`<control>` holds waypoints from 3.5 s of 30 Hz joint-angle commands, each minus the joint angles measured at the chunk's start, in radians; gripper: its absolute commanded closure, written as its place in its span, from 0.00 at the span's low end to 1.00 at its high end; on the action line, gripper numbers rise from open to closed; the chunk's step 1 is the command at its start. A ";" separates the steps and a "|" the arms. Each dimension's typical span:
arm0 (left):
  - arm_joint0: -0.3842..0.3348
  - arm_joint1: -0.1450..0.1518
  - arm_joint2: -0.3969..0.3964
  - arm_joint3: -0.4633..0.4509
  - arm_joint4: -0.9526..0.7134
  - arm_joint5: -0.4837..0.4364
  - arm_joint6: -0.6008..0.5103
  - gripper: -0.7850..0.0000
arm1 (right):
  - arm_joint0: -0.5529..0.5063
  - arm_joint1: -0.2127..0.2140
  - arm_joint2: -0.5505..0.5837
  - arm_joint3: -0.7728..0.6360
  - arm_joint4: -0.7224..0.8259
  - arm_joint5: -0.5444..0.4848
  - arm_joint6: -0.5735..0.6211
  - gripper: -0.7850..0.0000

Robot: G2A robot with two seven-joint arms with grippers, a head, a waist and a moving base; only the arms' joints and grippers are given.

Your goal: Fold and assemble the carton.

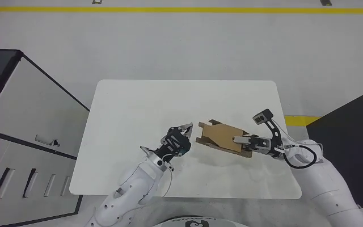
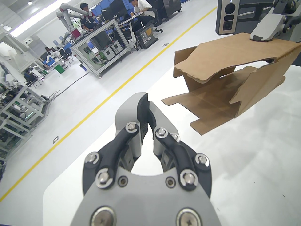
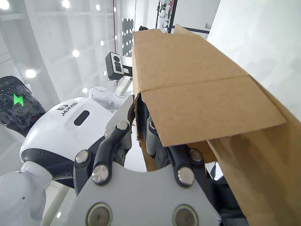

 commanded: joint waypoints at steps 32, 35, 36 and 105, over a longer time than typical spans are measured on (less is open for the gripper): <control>-0.013 0.004 0.058 -0.009 -0.027 -0.129 0.041 1.00 | 0.030 -0.031 -0.010 0.044 0.029 0.086 -0.024 1.00; -0.014 0.005 0.059 -0.010 -0.029 -0.135 0.043 1.00 | 0.032 -0.033 -0.008 0.045 0.023 0.087 -0.032 1.00; -0.015 0.005 0.059 -0.010 -0.029 -0.139 0.044 1.00 | 0.032 -0.034 -0.007 0.046 0.020 0.088 -0.036 1.00; -0.052 0.009 0.060 0.058 -0.128 -0.106 0.080 1.00 | 0.045 -0.076 0.044 0.080 0.140 0.126 0.177 1.00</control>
